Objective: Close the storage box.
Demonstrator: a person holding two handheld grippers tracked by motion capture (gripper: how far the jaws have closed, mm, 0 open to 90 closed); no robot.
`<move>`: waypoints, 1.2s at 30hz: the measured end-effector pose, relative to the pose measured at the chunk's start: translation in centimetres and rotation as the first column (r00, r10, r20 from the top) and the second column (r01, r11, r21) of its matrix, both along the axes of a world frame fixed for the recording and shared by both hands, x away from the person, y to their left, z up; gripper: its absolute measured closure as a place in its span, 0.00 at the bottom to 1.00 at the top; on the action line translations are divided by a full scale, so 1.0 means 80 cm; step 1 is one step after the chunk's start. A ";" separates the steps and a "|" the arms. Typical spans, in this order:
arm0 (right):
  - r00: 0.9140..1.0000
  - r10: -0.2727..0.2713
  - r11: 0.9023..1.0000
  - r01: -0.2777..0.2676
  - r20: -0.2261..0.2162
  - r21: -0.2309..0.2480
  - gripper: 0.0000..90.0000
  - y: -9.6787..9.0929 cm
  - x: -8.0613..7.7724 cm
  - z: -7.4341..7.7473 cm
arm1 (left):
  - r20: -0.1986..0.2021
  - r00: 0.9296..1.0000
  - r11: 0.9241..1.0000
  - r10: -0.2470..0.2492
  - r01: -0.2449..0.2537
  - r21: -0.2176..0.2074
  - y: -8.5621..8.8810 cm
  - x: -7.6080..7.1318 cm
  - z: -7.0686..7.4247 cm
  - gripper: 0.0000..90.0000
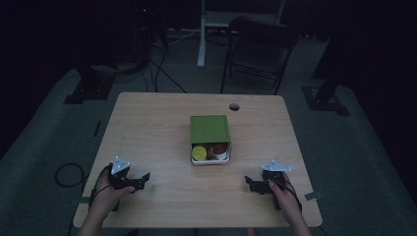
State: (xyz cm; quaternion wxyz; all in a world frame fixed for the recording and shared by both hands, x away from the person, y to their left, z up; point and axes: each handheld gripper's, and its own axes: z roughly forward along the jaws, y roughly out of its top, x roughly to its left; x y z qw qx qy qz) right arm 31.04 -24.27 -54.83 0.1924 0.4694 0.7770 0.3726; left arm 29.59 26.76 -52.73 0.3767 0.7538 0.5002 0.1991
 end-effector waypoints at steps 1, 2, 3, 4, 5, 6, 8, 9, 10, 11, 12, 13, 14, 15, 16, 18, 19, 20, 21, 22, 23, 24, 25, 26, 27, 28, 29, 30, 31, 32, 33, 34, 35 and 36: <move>1.000 0.000 1.000 0.000 0.000 0.000 0.13 0.000 0.000 0.000 | 0.000 1.000 1.000 0.005 -0.005 0.007 0.002 -0.001 -0.001 0.10; 1.000 0.000 1.000 0.000 0.002 -0.003 0.13 0.000 -0.001 0.000 | -0.003 1.000 1.000 0.008 -0.008 0.012 0.003 -0.002 -0.001 0.10; 1.000 0.003 1.000 -0.003 0.000 -0.009 0.13 0.000 -0.001 0.000 | -0.007 1.000 1.000 0.022 -0.022 0.014 0.007 -0.004 -0.003 0.10; 1.000 0.004 1.000 -0.004 -0.003 -0.014 0.13 0.000 -0.001 0.000 | -0.008 1.000 0.999 0.029 -0.029 0.018 0.009 -0.005 -0.003 0.10; 1.000 0.006 1.000 -0.006 -0.004 -0.022 0.13 0.001 -0.001 0.000 | -0.008 0.999 0.999 0.038 -0.038 0.024 0.011 -0.006 -0.004 0.10; 1.000 0.006 1.000 -0.006 -0.004 -0.022 0.13 0.001 -0.001 0.000 | -0.008 0.999 0.999 0.038 -0.038 0.024 0.011 -0.006 -0.004 0.10; 1.000 0.014 0.999 -0.014 -0.009 -0.037 0.13 0.002 -0.001 -0.001 | -0.009 0.998 0.998 0.054 -0.054 0.031 0.016 -0.008 -0.004 0.10; 1.000 0.016 0.999 -0.016 -0.012 -0.042 0.13 0.002 -0.001 -0.001 | -0.006 0.998 0.998 0.059 -0.059 0.032 0.018 -0.008 -0.005 0.10; 1.000 0.018 0.999 -0.019 -0.017 -0.046 0.13 0.003 -0.001 -0.001 | -0.008 0.998 0.997 0.067 -0.067 0.035 0.019 -0.009 -0.005 0.10; 0.999 0.022 0.998 -0.023 -0.024 -0.051 0.13 0.004 -0.001 -0.002 | -0.006 0.997 0.997 0.074 -0.074 0.037 0.021 -0.010 -0.005 0.10; 0.999 0.029 0.998 -0.030 -0.028 -0.061 0.13 0.005 -0.001 -0.002 | -0.005 0.997 0.996 0.078 -0.078 0.038 0.023 -0.011 -0.006 0.11; 0.999 0.029 0.998 -0.030 -0.028 -0.061 0.13 0.005 -0.001 -0.002 | -0.010 0.997 0.996 0.083 -0.082 0.040 0.024 -0.011 -0.006 0.11; 0.999 0.036 0.997 -0.038 -0.027 -0.068 0.13 0.006 -0.001 -0.002 | -0.012 0.996 0.995 0.088 -0.088 0.043 0.025 -0.012 -0.007 0.10; 0.999 0.038 0.997 -0.039 -0.027 -0.068 0.13 0.006 -0.001 -0.002 | -0.011 0.995 0.994 0.099 -0.098 0.051 0.028 -0.013 -0.008 0.11; 0.999 0.038 0.997 -0.040 -0.027 -0.068 0.13 0.006 -0.001 -0.002 | -0.011 0.994 0.993 0.106 -0.105 0.053 0.029 -0.013 -0.008 0.10; 0.999 0.038 0.997 -0.040 -0.028 -0.068 0.13 0.006 -0.001 -0.002 | -0.011 0.994 0.993 0.109 -0.108 0.053 0.031 -0.014 -0.008 0.10; 0.999 0.037 0.997 -0.039 -0.028 -0.067 0.13 0.006 -0.001 -0.002 | -0.013 0.994 0.992 0.112 -0.111 0.056 0.032 -0.014 -0.008 0.10; 0.999 0.037 0.997 -0.039 -0.028 -0.067 0.13 0.006 -0.001 -0.002 | -0.014 0.993 0.992 0.115 -0.114 0.053 0.033 -0.014 -0.008 0.10; 0.999 0.037 0.997 -0.039 -0.028 -0.067 0.13 0.006 -0.001 -0.002 | -0.015 0.993 0.991 0.120 -0.119 0.056 0.034 -0.015 -0.009 0.10; 0.999 0.038 0.997 -0.039 -0.028 -0.067 0.13 0.006 -0.001 -0.002 | -0.016 0.992 0.990 0.126 -0.125 0.061 0.035 -0.015 -0.009 0.10; 0.999 0.038 0.997 -0.040 -0.028 -0.067 0.13 0.006 -0.001 -0.002 | -0.017 0.992 0.990 0.128 -0.126 0.063 0.036 -0.015 -0.010 0.11; 0.999 0.040 0.997 -0.042 -0.029 -0.067 0.13 0.006 -0.001 -0.002 | -0.024 0.990 0.989 0.139 -0.137 0.062 0.040 -0.016 -0.011 0.11; 0.999 0.041 0.997 -0.042 -0.029 -0.066 0.13 0.006 -0.001 -0.002 | -0.024 0.990 0.989 0.139 -0.137 0.062 0.040 -0.016 -0.011 0.10; 0.999 0.041 0.997 -0.043 -0.029 -0.066 0.13 0.006 -0.001 -0.002 | -0.026 0.989 0.988 0.145 -0.143 0.064 0.042 -0.016 -0.012 0.11; 0.999 0.041 0.997 -0.043 -0.029 -0.066 0.13 0.006 -0.001 -0.002 | -0.030 0.987 0.986 0.157 -0.155 0.063 0.045 -0.017 -0.013 0.11; 0.999 0.041 0.997 -0.043 -0.029 -0.066 0.13 0.006 -0.001 -0.002 | -0.030 0.987 0.986 0.157 -0.155 0.063 0.045 -0.017 -0.013 0.11; 0.999 0.041 0.997 -0.043 -0.029 -0.066 0.13 0.006 0.000 -0.002 | -0.027 0.986 0.985 0.163 -0.161 0.069 0.047 -0.017 -0.014 0.11; 0.999 0.041 0.997 -0.043 -0.029 -0.066 0.13 0.006 -0.001 -0.002 | -0.027 0.985 0.983 0.171 -0.168 0.075 0.048 -0.018 -0.014 0.11; 0.999 0.041 0.997 -0.043 -0.029 -0.066 0.13 0.006 -0.001 -0.002 | -0.025 0.984 0.982 0.176 -0.174 0.074 0.049 -0.018 -0.015 0.10; 0.999 0.041 0.997 -0.043 -0.029 -0.066 0.13 0.006 -0.001 -0.002 | -0.029 0.983 0.981 0.182 -0.179 0.075 0.051 -0.018 -0.015 0.10; 0.999 0.041 0.997 -0.043 -0.029 -0.066 0.13 0.006 0.000 -0.002 | -0.028 0.982 0.980 0.186 -0.183 0.077 0.052 -0.018 -0.016 0.11; 0.999 0.041 0.997 -0.043 -0.029 -0.066 0.13 0.006 0.000 -0.002 | -0.029 0.981 0.978 0.192 -0.189 0.082 0.053 -0.018 -0.016 0.11; 0.999 0.041 0.997 -0.043 -0.029 -0.066 0.13 0.006 0.000 -0.002 | -0.029 0.980 0.978 0.197 -0.194 0.083 0.055 -0.018 -0.016 0.11; 0.999 0.041 0.997 -0.043 -0.029 -0.066 0.13 0.006 0.000 -0.002 | -0.029 0.980 0.978 0.197 -0.194 0.083 0.055 -0.018 -0.016 0.11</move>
